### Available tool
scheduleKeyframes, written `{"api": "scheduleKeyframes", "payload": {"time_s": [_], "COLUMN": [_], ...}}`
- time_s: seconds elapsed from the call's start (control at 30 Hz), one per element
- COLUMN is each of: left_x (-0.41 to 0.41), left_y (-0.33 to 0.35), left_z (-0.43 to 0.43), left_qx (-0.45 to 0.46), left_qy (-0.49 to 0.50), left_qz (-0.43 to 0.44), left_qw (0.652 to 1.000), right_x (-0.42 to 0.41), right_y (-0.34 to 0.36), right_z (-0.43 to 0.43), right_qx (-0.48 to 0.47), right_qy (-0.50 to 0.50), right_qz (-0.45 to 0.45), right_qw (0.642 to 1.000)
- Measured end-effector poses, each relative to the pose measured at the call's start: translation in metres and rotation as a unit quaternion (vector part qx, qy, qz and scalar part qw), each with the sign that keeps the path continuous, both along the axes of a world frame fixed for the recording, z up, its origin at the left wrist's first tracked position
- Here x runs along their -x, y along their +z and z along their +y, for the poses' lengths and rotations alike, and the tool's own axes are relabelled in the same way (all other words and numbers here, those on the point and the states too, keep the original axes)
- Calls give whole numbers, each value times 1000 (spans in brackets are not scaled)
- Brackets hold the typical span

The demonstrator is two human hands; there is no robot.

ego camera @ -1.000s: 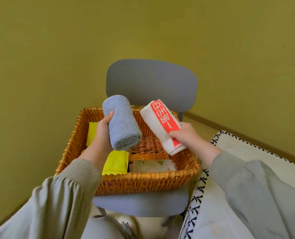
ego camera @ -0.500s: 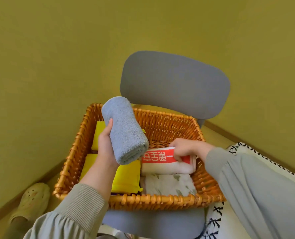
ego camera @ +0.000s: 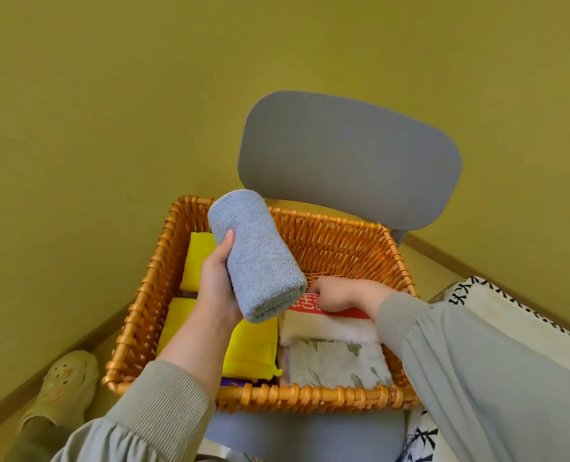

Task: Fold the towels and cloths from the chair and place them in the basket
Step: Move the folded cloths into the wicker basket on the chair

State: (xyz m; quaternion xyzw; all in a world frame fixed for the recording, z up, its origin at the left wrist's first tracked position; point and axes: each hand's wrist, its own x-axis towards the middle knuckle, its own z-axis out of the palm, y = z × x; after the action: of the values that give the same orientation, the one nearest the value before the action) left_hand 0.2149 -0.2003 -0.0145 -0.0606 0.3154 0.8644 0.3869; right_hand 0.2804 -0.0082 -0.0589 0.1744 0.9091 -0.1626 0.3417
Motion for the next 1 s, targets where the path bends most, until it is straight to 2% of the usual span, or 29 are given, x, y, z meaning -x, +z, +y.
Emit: {"api": "scheduleKeyframes", "payload": {"time_s": [0.13,0.23,0.3,0.33,0.4,0.43,0.47,0.5,0.53,0.57,0.6,0.67,0.7,0.83,0.9,0.93,0.97,1.0], "left_x": [-2,0,1,1,1,1,0,-1,-2,-2,-3,-7,-9,-7,-1,2,4,7], "left_y": [1,-1,-4,-7,-8,-8,-8,-8,-8,-9,-8,-7,-7,-2,5,7,7,3], "left_z": [3,4,5,6,8,9,10,11,12,13,14,15,16,21,27,31,34,37], "left_qx": [26,89,116,118,113,109,108,107,106,105,105,110,114,96,143,196,268,348], "left_qy": [-13,-17,2,16,46,52,54,59,66,76,87,97,89,37,32,30,24,12], "left_qz": [12,52,83,89,85,84,87,93,100,103,104,104,108,132,152,194,269,378], "left_qw": [1000,995,990,989,989,989,989,988,987,986,985,984,984,986,978,961,925,858], "right_x": [-3,-8,-12,-13,-14,-14,-15,-16,-18,-20,-22,-24,-25,-32,-36,-37,-37,-36], "right_y": [-11,-14,-14,-13,0,14,29,44,57,67,72,73,72,85,95,98,100,101], "right_z": [-11,-19,-11,-5,3,1,-1,-4,-6,-9,-13,-20,-20,0,17,27,35,42], "right_qx": [-70,-143,-160,-138,-42,41,154,282,390,439,439,367,336,320,220,154,88,27], "right_qy": [43,105,101,78,-19,-108,-201,-271,-305,-290,-241,-162,-159,-186,-165,-157,-153,-156], "right_qz": [20,27,26,35,138,217,275,296,280,248,212,189,199,234,245,257,267,270], "right_qw": [996,984,982,987,989,969,927,872,822,814,839,896,907,899,930,941,947,950]}}
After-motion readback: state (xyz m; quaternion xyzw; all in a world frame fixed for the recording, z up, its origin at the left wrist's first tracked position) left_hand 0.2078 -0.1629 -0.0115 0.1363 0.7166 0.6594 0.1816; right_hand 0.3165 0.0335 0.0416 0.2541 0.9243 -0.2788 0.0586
